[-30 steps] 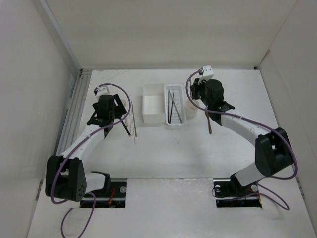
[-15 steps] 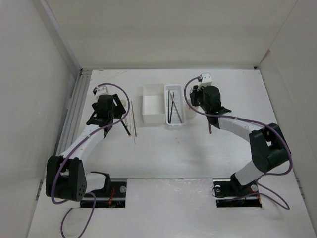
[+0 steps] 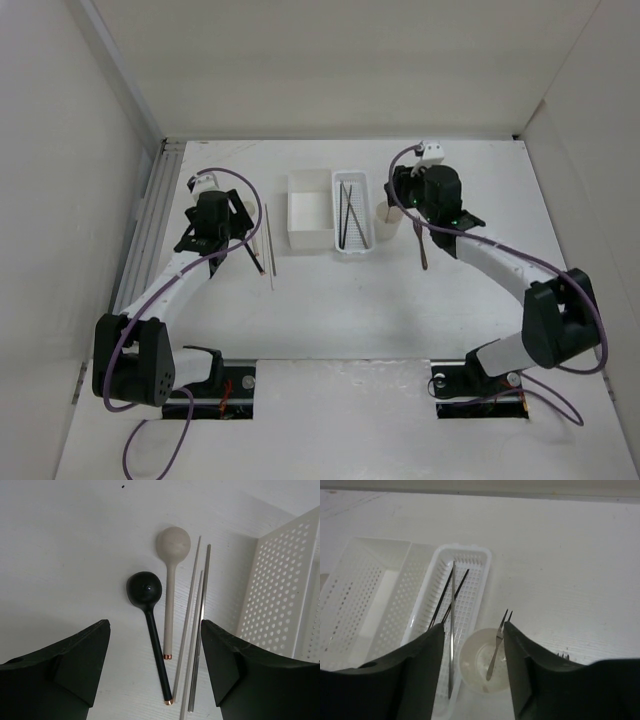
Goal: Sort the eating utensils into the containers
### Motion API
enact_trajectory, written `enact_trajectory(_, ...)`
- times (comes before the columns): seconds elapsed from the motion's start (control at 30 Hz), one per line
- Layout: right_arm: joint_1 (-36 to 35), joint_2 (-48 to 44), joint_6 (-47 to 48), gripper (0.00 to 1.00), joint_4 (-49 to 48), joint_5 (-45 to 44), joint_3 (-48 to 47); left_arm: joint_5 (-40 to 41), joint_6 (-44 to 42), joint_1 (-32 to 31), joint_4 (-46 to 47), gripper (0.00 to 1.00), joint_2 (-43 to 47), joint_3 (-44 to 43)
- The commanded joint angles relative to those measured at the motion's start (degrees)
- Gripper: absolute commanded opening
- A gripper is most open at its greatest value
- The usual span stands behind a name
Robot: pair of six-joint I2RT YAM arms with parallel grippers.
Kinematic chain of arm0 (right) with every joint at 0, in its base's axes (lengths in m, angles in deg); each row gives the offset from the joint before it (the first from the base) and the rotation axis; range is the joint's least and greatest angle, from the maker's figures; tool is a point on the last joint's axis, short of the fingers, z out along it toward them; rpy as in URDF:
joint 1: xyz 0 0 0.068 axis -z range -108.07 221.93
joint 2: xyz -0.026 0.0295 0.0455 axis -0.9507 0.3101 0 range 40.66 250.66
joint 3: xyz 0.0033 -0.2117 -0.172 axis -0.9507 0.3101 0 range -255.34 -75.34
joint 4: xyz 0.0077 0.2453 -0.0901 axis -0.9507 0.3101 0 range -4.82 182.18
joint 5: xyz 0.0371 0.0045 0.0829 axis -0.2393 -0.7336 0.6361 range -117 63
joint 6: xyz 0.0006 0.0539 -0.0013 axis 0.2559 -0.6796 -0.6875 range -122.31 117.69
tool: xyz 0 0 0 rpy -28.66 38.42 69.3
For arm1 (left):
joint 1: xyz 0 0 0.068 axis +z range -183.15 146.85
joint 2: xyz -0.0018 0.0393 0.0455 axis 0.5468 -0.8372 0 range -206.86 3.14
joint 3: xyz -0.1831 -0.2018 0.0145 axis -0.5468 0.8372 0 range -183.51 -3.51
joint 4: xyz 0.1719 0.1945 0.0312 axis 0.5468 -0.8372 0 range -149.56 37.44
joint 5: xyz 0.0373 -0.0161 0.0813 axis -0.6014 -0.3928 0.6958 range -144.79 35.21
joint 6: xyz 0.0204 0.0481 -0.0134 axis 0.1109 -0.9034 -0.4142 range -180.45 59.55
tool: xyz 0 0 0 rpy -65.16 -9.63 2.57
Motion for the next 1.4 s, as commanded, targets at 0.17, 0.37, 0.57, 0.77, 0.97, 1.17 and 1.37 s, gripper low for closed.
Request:
enact_trajectory(0.17, 10.08, 2.91, -4.95, 0.59, 44.05, 0.1, -14.97, 0.83, -0.13, 0.2, 1.32, 0.71, 0.71, 0.55)
enact_trajectory(0.37, 12.55, 7.34, -1.34, 0.58, 49.36, 9.14, -12.07, 0.3, -0.13, 0.2, 1.84, 0.71, 0.71, 1.08)
enact_trajectory(0.57, 13.08, 13.13, -1.95, 0.53, 46.99, 8.62, -11.54, 0.3, 0.4, 0.2, 1.84, 0.71, 1.24, 1.08)
enact_trajectory(0.77, 13.08, 19.28, -1.95, 0.43, 47.51, 6.69, -13.38, 1.45, 0.4, 0.2, 1.84, 0.71, 2.29, 1.61)
enact_trajectory(0.97, 12.55, 24.03, -1.95, 0.27, 53.83, 3.18, -19.44, 1.45, 0.92, 0.2, 1.84, 0.72, 2.3, 2.14)
enact_trajectory(1.17, 11.93, 23.95, -1.95, 0.0, 53.76, 2.13, -18.66, 1.97, 0.92, 0.2, 2.37, 0.72, 2.3, 2.14)
enact_trajectory(1.37, 11.93, 18.43, -4.23, 0.0, 51.12, -0.16, -15.59, 1.97, 0.92, 0.2, 2.37, 0.72, 2.82, 2.14)
